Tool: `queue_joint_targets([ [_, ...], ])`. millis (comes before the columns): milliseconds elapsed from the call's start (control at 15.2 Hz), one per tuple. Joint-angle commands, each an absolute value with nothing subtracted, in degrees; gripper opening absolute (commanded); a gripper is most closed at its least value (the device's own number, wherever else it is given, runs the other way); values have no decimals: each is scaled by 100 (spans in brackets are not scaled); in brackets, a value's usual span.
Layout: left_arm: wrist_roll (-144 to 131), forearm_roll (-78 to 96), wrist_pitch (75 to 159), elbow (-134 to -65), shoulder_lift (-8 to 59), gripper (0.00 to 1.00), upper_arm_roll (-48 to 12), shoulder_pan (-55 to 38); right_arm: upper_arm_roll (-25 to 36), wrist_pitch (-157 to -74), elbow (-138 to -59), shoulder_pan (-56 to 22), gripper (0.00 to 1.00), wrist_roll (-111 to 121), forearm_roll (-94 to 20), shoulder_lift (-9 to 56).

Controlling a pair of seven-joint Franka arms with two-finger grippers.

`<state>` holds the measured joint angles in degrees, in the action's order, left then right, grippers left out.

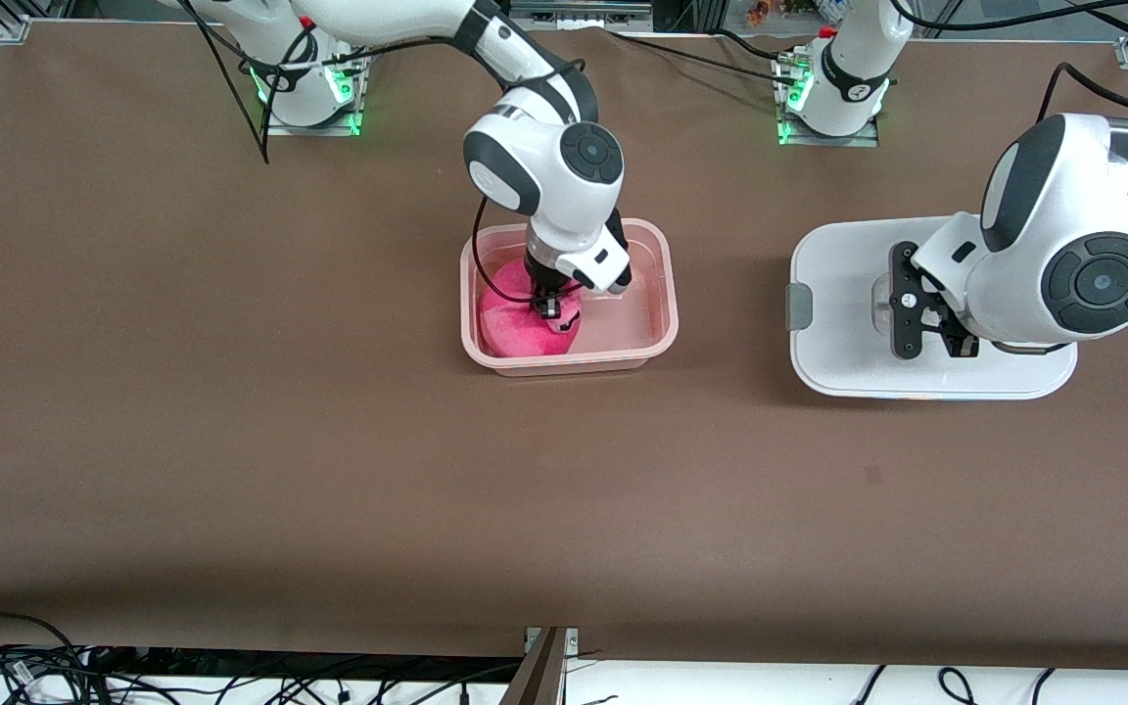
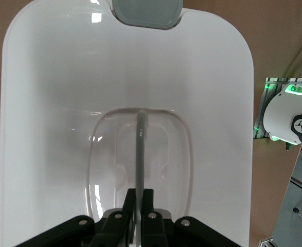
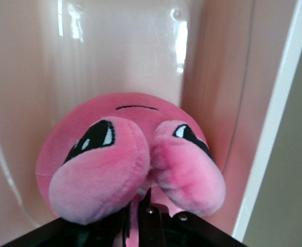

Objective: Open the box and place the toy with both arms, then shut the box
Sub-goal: 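Open the right gripper and withdraw it while the left gripper carries the lid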

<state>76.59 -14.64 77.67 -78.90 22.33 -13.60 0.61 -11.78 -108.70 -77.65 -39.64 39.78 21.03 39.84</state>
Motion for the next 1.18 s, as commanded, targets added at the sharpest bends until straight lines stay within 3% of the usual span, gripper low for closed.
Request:
queue_joint_targets([
  [0,7805,-1415,7682,-7699,2303,0,-1415,114,-1134,-10915,-7506,-4148,51,3499,2443,4297],
  [66,7770,-1398,7673,-7708,2303,0,-1415,106,-1134,-11090,-7515,-4148,98,3437,2452,4324],
  [393,7752,-1292,7673,-7699,2303,0,-1424,97,-1160,-11943,-7497,-4245,100,1814,2382,4333],
  [721,7726,-1283,7673,-7594,2312,0,-1476,9,-1117,-11892,-7479,-4184,100,1406,1918,4097],
  [852,7638,-1213,7673,-7585,2312,0,-1485,-70,-837,-11280,-7471,-3878,100,1406,1741,3597],
  [1115,7278,-757,7673,-7585,2346,0,-1494,-114,-765,-10795,-7479,-2350,100,1720,381,2779],
])
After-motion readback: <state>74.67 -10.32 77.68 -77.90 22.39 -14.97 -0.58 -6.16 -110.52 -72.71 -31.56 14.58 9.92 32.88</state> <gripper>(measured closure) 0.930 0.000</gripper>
